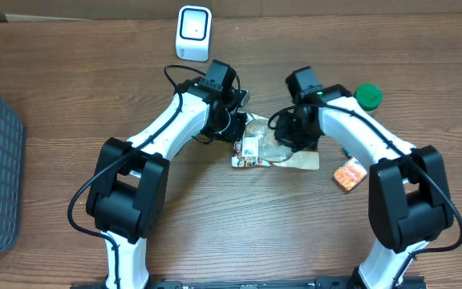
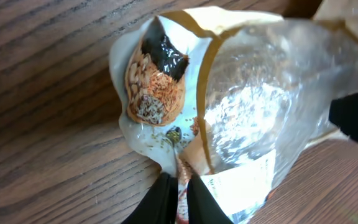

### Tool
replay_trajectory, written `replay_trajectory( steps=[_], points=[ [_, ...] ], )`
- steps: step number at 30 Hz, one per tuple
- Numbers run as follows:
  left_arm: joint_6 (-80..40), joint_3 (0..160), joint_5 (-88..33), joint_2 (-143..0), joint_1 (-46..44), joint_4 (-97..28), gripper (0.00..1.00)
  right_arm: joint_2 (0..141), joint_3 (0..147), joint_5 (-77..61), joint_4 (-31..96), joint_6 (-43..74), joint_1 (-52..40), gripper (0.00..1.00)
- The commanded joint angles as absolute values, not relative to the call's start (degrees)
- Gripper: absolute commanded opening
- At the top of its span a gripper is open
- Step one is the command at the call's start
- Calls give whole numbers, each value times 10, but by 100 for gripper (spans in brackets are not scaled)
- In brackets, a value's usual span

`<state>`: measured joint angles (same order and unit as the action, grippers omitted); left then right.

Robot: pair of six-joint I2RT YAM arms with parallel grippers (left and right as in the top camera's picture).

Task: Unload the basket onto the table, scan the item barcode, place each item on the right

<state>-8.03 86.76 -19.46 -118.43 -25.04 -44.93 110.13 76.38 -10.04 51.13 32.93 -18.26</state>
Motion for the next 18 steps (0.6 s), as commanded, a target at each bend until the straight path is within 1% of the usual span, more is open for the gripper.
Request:
replay_trajectory(
  steps=[1, 4, 6, 7, 10, 13, 15, 18],
  points=[
    [-95, 866, -191, -1202, -250, -447, 10, 1108, 731, -90, 501, 297, -182, 11],
    [-95, 866, -191, -1202, -250, -445, 10, 1108, 726, -91, 497, 288, -182, 10],
    [-95, 866, -191, -1202, -250, -445, 8, 1108, 726, -100, 495, 274, -182, 6],
    [-96, 866, -191, -1202, -250, -446, 5, 1108, 731, -107, 496, 257, -182, 4],
    [-98, 876, -191, -1202, -243, -453, 4, 1098, 767, -112, 516, 225, -182, 4],
    [-99, 924, -201, -1187, -226, -481, 4, 1075, 840, -116, 549, 192, -182, 4],
    [-99, 961, -223, -1164, -223, -488, 5, 1071, 884, -114, 560, 177, -182, 6],
    [-103, 977, -278, -1155, -229, -469, 7, 1074, 888, -107, 542, 177, -182, 8]
  ],
)
